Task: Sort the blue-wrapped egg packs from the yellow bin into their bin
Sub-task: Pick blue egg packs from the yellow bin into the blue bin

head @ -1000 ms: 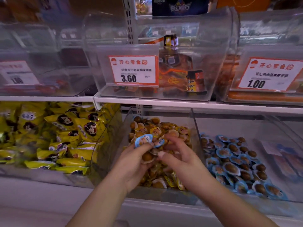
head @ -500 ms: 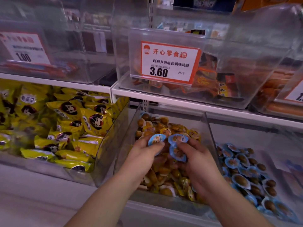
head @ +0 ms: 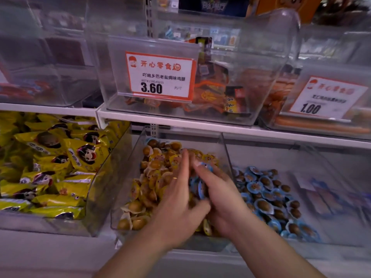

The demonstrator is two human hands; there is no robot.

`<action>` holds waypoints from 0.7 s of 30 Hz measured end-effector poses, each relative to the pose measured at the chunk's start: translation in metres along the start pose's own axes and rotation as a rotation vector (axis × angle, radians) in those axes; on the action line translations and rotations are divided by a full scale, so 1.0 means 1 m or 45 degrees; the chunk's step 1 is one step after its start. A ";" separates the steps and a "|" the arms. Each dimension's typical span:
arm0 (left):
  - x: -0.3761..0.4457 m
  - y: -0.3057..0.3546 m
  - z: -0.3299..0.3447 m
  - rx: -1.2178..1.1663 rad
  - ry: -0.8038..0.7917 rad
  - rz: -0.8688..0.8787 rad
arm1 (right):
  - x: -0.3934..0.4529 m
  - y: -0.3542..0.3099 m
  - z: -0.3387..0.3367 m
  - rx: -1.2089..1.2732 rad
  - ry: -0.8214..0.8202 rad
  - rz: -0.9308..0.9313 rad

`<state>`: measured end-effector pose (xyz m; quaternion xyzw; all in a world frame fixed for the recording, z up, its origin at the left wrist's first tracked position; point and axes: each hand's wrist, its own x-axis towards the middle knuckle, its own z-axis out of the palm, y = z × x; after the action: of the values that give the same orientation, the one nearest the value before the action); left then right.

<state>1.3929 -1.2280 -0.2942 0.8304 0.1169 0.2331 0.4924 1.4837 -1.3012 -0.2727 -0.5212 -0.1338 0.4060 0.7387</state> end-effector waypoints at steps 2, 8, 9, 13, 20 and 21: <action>-0.001 -0.001 0.002 -0.353 -0.024 0.016 | -0.003 -0.014 -0.010 0.047 0.078 -0.053; 0.002 -0.025 0.002 0.234 0.040 0.157 | -0.009 -0.056 -0.073 -0.182 0.225 -0.340; 0.003 -0.027 0.001 0.328 -0.029 0.140 | -0.010 -0.061 -0.086 -0.302 0.285 -0.388; 0.008 -0.026 0.001 0.607 -0.281 0.071 | -0.003 -0.067 -0.147 -0.984 0.547 -0.457; 0.021 -0.011 0.020 1.006 -0.501 -0.010 | -0.003 -0.047 -0.172 -1.747 0.475 -0.361; 0.023 -0.009 0.022 1.003 -0.494 0.009 | -0.003 -0.046 -0.164 -1.657 0.488 -0.463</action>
<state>1.4243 -1.2310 -0.3049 0.9836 0.0994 0.0120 0.1501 1.6047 -1.4175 -0.3011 -0.8892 -0.3021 0.0146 0.3434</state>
